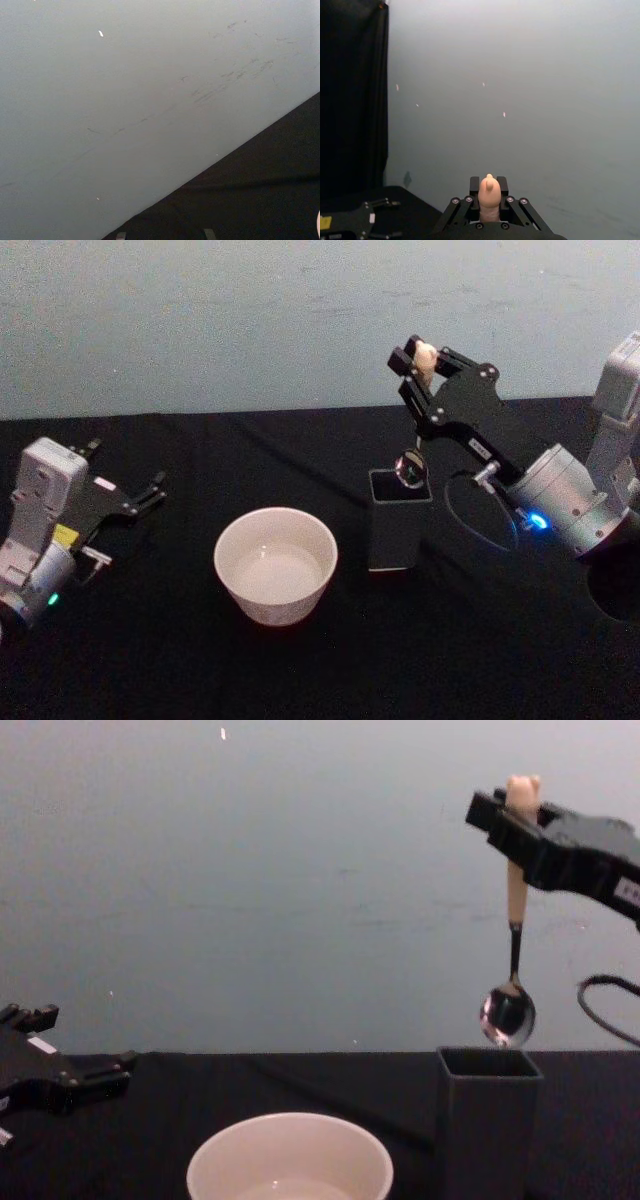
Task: Pick up the stirring spoon with one hand, stir inside the cup, then place it back in its original position.
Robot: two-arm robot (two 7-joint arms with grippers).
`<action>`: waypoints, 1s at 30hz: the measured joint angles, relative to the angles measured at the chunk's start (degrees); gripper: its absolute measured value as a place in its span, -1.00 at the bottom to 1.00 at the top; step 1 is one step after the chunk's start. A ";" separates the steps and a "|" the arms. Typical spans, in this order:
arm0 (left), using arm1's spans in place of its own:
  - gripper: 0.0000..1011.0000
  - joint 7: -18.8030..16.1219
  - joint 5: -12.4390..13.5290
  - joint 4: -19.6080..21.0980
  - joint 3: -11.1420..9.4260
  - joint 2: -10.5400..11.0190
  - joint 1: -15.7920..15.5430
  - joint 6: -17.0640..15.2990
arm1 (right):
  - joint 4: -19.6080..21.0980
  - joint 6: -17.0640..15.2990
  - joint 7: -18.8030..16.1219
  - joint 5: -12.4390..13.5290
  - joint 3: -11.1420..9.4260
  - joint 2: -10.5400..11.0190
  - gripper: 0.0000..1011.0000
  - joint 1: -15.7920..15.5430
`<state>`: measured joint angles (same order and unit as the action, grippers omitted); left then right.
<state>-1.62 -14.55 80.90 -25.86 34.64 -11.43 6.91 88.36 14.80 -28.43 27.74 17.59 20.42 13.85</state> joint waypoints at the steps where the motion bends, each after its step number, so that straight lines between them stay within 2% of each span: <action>1: 0.98 0.00 0.00 0.00 0.00 0.00 0.00 0.00 | -0.43 -0.14 0.25 -0.18 -0.06 -0.11 -0.58 -0.08; 17: 0.98 0.00 0.00 0.00 0.00 0.00 0.00 0.00 | -5.67 0.25 0.90 -0.96 0.12 -2.97 -0.58 0.36; 30: 0.98 0.00 0.00 0.00 0.00 0.00 0.00 0.00 | -10.63 0.20 1.90 -1.27 0.10 -5.53 -0.58 -0.61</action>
<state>-1.62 -14.55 80.90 -25.86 34.65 -11.43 6.91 77.73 15.00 -26.53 26.47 17.69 14.89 13.24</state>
